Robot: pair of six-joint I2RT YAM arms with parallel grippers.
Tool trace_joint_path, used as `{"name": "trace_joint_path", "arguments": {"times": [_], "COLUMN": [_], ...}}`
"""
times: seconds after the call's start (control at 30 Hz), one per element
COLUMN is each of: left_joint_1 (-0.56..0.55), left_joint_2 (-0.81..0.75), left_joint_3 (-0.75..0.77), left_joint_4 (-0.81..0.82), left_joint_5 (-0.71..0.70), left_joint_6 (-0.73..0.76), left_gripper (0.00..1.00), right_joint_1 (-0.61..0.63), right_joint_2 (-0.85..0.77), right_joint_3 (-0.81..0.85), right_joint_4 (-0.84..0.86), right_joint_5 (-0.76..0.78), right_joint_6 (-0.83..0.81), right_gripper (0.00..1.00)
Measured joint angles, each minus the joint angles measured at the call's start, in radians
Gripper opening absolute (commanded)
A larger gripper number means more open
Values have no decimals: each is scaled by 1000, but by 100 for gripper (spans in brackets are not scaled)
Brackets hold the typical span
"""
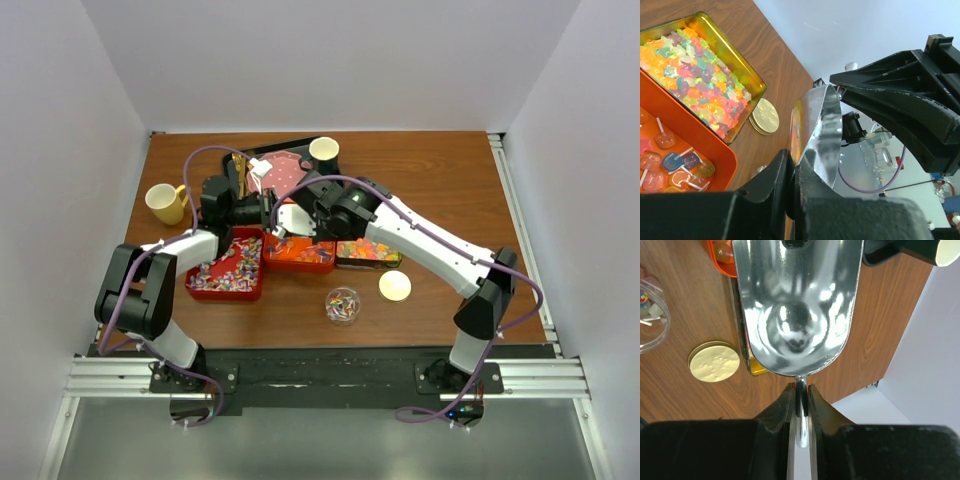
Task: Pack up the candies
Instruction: Adjust the spatula.
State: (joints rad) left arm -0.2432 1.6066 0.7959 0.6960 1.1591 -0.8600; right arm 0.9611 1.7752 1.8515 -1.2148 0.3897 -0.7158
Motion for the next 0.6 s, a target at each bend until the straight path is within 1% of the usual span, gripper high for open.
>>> {"name": "trace_joint_path", "arguments": {"times": [0.03, 0.13, 0.17, 0.27, 0.4, 0.5, 0.6], "left_joint_1": [1, 1, 1, -2, -2, -2, -2], "left_joint_2": [0, 0, 0, 0, 1, 10, 19], "left_joint_3": [0, 0, 0, 0, 0, 2, 5], "left_joint_4": [0, 6, 5, 23, 32, 49, 55], "left_joint_5": [0, 3, 4, 14, 18, 18, 20], "left_joint_6": [5, 6, 3, 3, 2, -10, -18], "left_gripper": [0, 0, 0, 0, 0, 0, 0], "right_joint_1": [0, -7, -13, -49, -180, -297, -342], "right_joint_2": [0, 0, 0, -2, -34, -149, -281], "right_joint_3": [1, 2, 2, 2, 1, -96, -206], "right_joint_4": [0, -2, -1, -2, 9, 93, 149], "right_joint_5": [0, -11, -27, -122, -325, -478, -576], "right_joint_6": [3, 16, 25, 45, 67, 71, 65], "right_gripper": [10, 53, 58, 63, 63, 63, 60]}}
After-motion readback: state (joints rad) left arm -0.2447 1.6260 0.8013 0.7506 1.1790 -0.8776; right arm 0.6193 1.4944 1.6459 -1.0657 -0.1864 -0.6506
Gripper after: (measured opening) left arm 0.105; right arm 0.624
